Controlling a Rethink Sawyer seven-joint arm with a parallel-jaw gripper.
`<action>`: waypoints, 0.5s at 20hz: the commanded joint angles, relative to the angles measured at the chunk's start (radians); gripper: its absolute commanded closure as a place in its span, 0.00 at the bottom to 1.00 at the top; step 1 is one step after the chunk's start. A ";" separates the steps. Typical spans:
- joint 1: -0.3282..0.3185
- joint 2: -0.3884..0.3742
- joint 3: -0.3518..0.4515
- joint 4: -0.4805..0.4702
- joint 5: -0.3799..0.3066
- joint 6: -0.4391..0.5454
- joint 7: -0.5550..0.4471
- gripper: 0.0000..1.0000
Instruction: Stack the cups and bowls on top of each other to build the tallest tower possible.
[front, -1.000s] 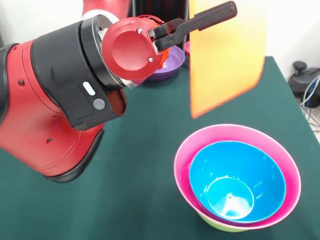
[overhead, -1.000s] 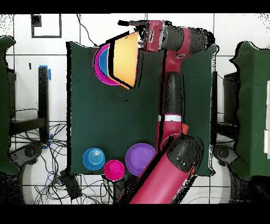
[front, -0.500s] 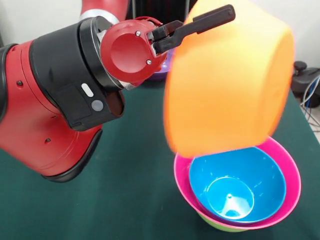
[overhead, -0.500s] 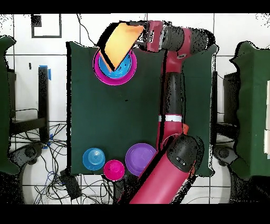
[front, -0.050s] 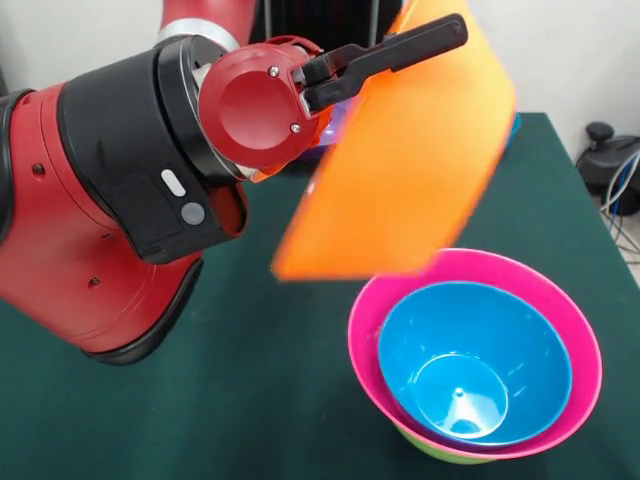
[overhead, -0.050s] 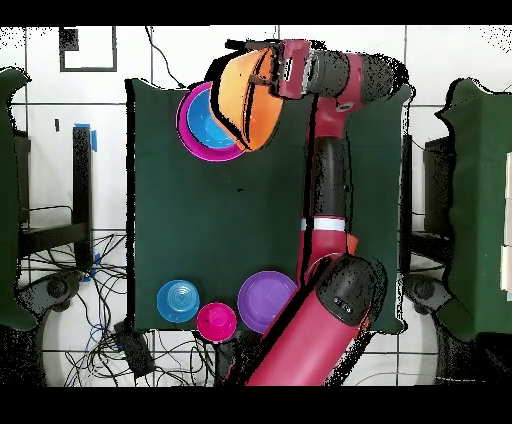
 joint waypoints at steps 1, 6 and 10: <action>0.031 -0.009 -0.081 -0.062 0.076 -0.034 0.000 0.00; 0.033 -0.003 -0.074 -0.060 0.076 -0.060 -0.017 0.00; 0.036 0.019 -0.028 -0.032 0.054 -0.175 -0.031 0.00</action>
